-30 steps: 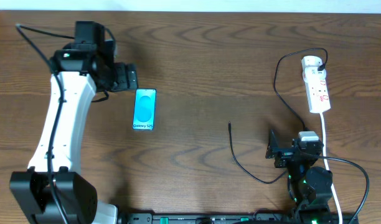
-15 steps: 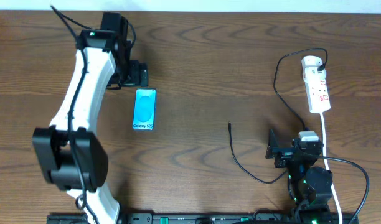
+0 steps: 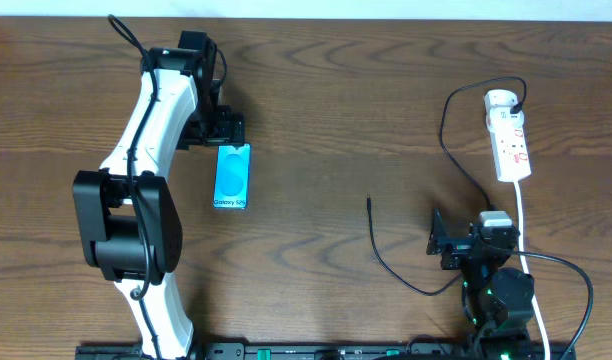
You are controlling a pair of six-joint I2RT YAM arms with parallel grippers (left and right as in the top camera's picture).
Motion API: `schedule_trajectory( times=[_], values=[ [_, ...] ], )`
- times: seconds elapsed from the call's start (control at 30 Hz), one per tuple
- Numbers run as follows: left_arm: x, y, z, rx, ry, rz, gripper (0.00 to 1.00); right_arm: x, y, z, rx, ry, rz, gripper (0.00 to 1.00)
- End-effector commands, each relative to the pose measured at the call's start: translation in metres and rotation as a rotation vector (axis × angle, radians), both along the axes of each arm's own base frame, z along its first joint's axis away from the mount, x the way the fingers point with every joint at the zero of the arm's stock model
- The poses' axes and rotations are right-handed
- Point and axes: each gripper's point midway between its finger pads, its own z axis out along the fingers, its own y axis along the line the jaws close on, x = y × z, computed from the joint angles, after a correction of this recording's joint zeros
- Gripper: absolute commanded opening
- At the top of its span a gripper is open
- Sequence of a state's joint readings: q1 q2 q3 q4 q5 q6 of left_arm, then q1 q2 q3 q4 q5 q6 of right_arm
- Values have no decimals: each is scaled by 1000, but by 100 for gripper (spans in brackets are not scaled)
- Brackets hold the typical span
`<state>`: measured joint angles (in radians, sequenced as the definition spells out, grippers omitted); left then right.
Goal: Plug charger to phone and switch on socket
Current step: 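Move the left gripper over the Galaxy S25 phone, then lower the left gripper and grasp the phone's bottom edge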
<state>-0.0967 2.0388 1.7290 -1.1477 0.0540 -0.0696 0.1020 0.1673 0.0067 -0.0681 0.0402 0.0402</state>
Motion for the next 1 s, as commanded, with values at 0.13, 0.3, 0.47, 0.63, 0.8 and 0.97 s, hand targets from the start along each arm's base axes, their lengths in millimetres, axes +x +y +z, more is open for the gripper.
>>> schedule_trajectory(
  times=[0.13, 0.3, 0.47, 0.63, 0.8, 0.97],
  values=[
    [4, -18, -3, -12, 3, -59, 98, 0, -1, 0, -11, -1, -2, 99],
    [2, -21, -15, -9, 35, -67, 98, 0, -1, 0, -11, -1, -1, 99],
    [0, -21, -23, -7, 59, -68, 98, 0, -1, 0, -11, -1, -2, 99],
    [-5, -21, -30, -8, 78, -68, 98, 0, -1, 0, -11, -1, -2, 99],
    [-10, -20, -36, -6, 94, -67, 98, 0, -1, 0, -11, -1, -2, 99],
    [-12, -24, -37, -29, 103, -67, 98, 0, -1, 0, -11, -1, -2, 99]
  ],
)
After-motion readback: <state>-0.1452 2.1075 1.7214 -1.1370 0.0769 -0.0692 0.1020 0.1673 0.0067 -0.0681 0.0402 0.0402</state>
